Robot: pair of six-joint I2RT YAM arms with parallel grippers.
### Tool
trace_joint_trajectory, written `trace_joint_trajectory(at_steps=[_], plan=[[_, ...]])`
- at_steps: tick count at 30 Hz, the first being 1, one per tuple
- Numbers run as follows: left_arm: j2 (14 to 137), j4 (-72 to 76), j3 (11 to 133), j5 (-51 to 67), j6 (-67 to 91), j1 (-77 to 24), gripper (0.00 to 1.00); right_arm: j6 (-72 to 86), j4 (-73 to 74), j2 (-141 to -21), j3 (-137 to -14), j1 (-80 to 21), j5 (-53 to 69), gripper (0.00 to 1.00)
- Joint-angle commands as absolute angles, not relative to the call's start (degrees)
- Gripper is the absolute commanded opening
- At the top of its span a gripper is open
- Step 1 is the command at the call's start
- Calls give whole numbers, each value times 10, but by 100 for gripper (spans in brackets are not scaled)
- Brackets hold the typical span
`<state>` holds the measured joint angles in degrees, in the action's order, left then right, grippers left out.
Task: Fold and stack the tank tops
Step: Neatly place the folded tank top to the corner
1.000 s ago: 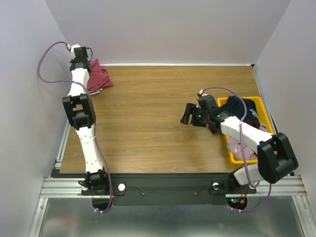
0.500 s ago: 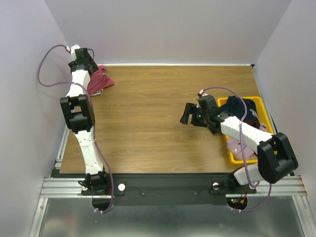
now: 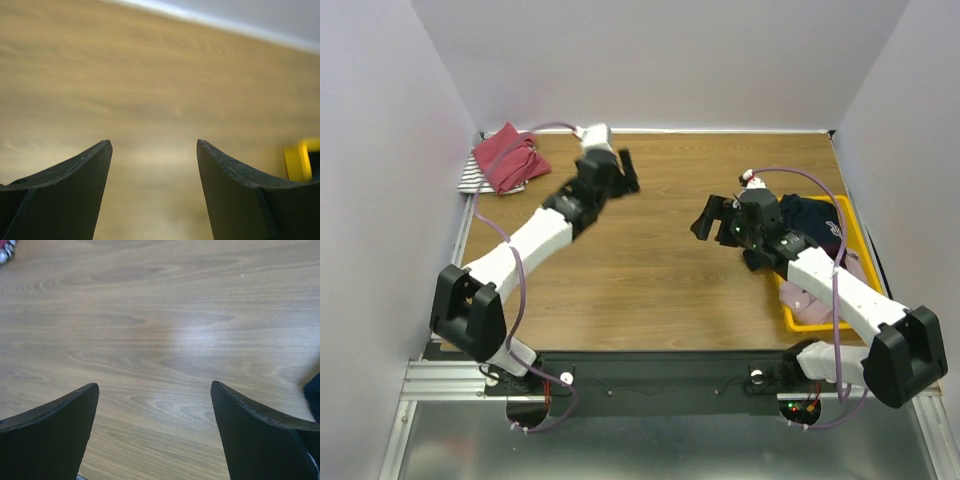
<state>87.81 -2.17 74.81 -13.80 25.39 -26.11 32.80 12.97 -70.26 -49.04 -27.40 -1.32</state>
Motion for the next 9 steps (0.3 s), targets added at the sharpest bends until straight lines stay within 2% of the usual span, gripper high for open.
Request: trace_joint_trajectory(at_steps=[1,5,9], plan=[[816,11,626,-182,296,-380,80,326,129,-661,-518,-272,-70,100],[766,18,562,-186,323,-432,80,326,134,-639,-504,-271,-89,100],[722,11,549,-171,321,-439,80,335,134,-633,-499,-271,-108,100]])
